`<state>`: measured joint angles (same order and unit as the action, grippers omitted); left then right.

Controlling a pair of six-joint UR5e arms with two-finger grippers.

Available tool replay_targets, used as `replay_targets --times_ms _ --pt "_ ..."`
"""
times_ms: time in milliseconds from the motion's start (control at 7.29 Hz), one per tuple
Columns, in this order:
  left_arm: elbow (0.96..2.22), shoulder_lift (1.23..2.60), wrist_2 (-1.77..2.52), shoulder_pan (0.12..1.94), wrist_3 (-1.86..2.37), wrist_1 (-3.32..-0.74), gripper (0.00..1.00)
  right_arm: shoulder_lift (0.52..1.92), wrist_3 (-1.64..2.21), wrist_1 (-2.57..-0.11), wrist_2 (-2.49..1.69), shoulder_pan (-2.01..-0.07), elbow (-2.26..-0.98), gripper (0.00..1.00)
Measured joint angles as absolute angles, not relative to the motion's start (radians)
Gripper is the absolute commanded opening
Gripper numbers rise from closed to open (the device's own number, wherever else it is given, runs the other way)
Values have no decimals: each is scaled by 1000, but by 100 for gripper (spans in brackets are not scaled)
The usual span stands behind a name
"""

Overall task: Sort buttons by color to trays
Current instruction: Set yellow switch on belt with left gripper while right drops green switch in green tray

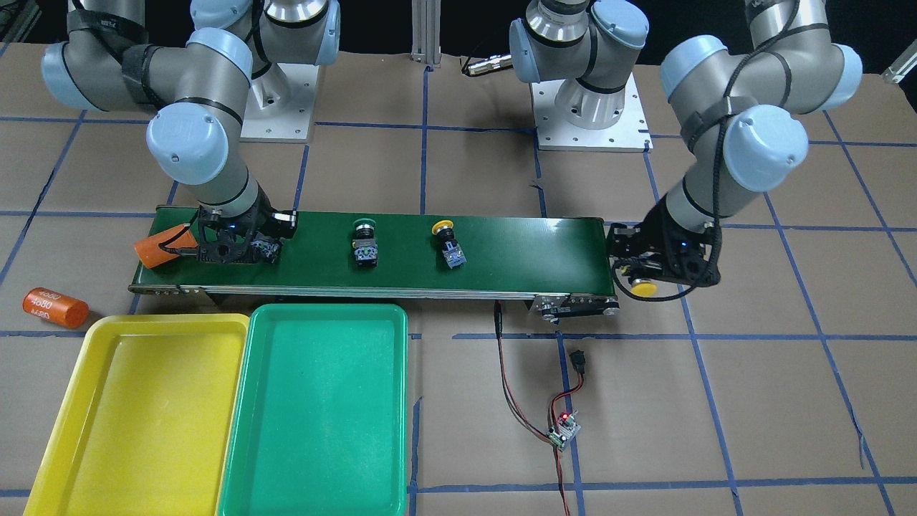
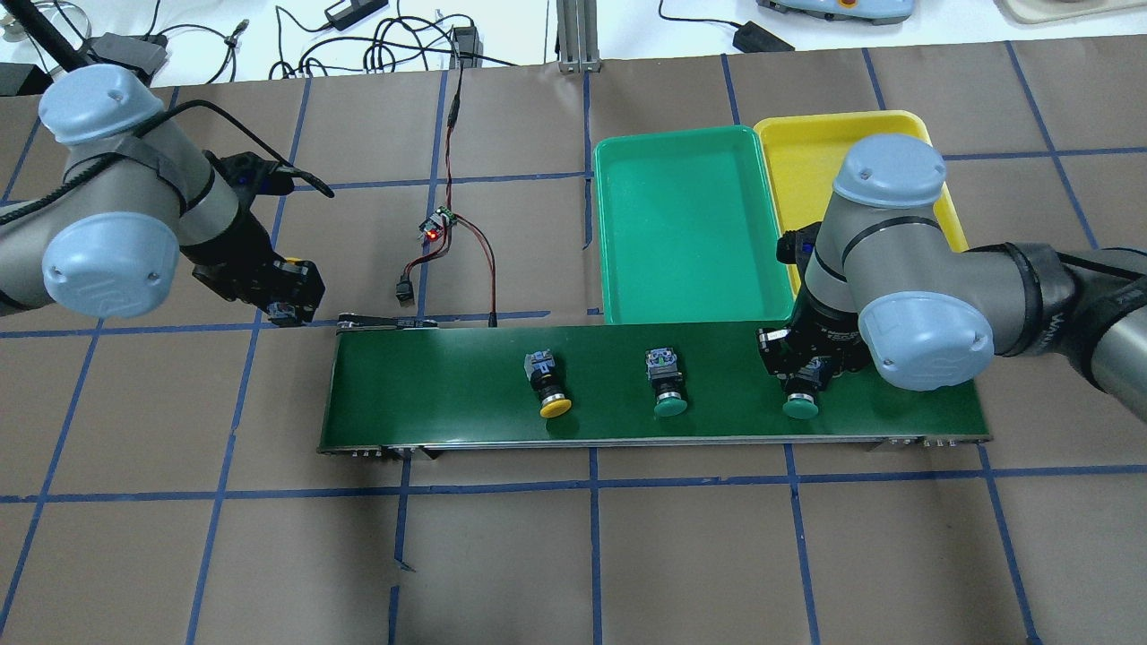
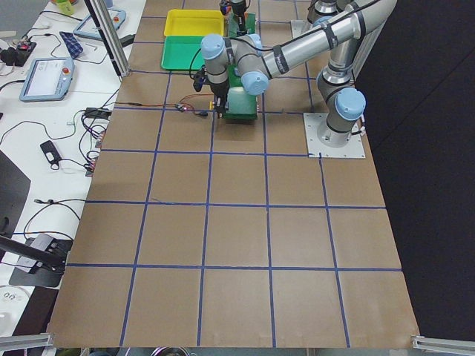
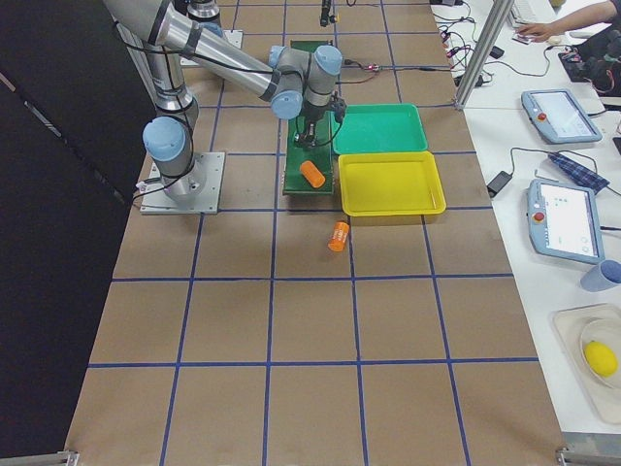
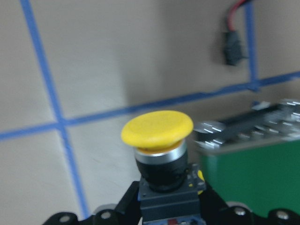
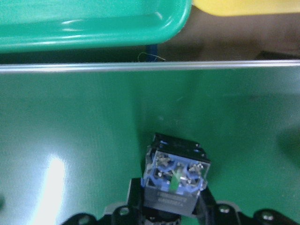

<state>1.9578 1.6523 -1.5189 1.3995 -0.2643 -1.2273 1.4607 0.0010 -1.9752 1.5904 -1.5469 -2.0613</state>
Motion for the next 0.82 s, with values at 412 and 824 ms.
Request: replay_targets --times_ms 412,824 --pt "2072 1576 -1481 1523 -31 -1226 0 1409 20 -1971 1521 -1552 -1903 0" --pt "2080 1608 -1477 1589 56 -1175 0 1164 28 -1845 1485 -1597 -1565 26"
